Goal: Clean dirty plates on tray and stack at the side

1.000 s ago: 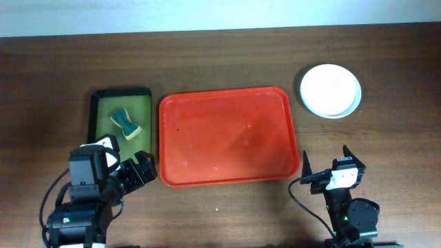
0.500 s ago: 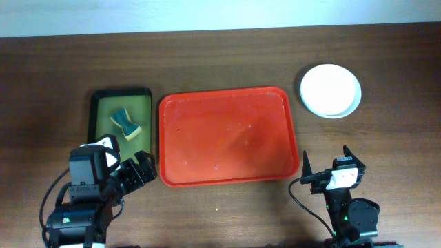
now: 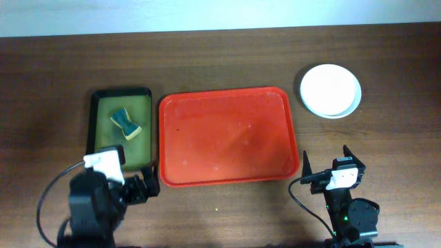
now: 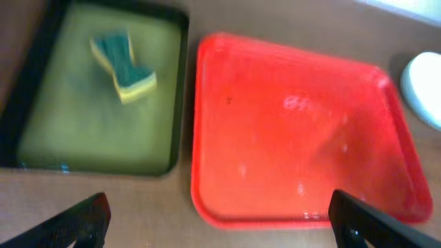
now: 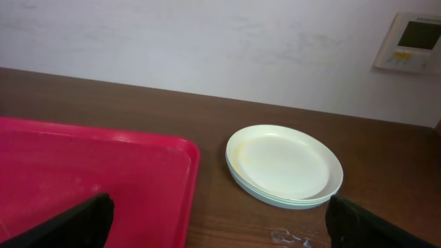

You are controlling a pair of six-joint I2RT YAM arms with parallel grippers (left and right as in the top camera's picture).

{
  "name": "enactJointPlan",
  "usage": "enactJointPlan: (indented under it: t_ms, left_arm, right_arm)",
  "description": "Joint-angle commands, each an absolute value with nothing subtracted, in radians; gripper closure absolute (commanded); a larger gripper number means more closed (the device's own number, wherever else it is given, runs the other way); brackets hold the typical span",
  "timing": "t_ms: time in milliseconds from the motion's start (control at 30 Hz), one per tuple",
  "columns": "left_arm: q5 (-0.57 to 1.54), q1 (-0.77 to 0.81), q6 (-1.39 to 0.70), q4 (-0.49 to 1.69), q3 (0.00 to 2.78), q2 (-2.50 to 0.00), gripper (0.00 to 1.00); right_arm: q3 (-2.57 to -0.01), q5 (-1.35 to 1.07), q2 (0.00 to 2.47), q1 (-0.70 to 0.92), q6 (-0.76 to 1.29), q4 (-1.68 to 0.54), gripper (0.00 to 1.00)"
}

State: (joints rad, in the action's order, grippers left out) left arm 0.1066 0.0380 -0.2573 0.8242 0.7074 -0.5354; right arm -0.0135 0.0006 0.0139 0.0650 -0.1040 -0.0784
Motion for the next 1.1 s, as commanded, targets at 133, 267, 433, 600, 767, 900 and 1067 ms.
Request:
enactJointPlan:
  t_ms: [133, 267, 433, 600, 767, 900, 1067]
  left_arm:
    - [0.05, 0.056, -0.192, 0.786, 0.515, -0.309, 0.01]
    - [0.09, 0.066, -0.099, 0.715, 0.425, -0.27, 0.01]
    - [0.09, 0.07, -0.081, 0.545, 0.287, -0.189, 0.01]
    - [0.089, 0.07, -0.081, 0.354, 0.171, -0.096, 0.01]
    - [0.09, 0.069, -0.081, 0.153, 0.056, -0.002, 0.01]
    - [0.084, 0.069, -0.081, 0.045, 0.009, -0.005, 0.01]
    - [0.001, 0.069, -0.08, 0.046, 0.008, -0.004, 0.01]
  right_arm:
    - [-0.006, 0.012, 0.007, 0.059, -0.093, -0.081, 0.01]
    - [-0.006, 0.012, 0.007, 0.059, -0.093, -0.081, 0.01]
    - [-0.006, 0.012, 0.007, 0.059, -0.093, -0.081, 0.01]
    - [-0.006, 0.012, 0.007, 0.059, -0.093, -0.081, 0.01]
    - [-0.006, 0.012, 0.007, 0.059, -0.093, -0.081, 0.01]
    - [-0.006, 0.012, 0.007, 0.059, -0.093, -0.081, 0.01]
    - [-0.006, 0.012, 0.007, 0.059, -0.093, -0.081, 0.01]
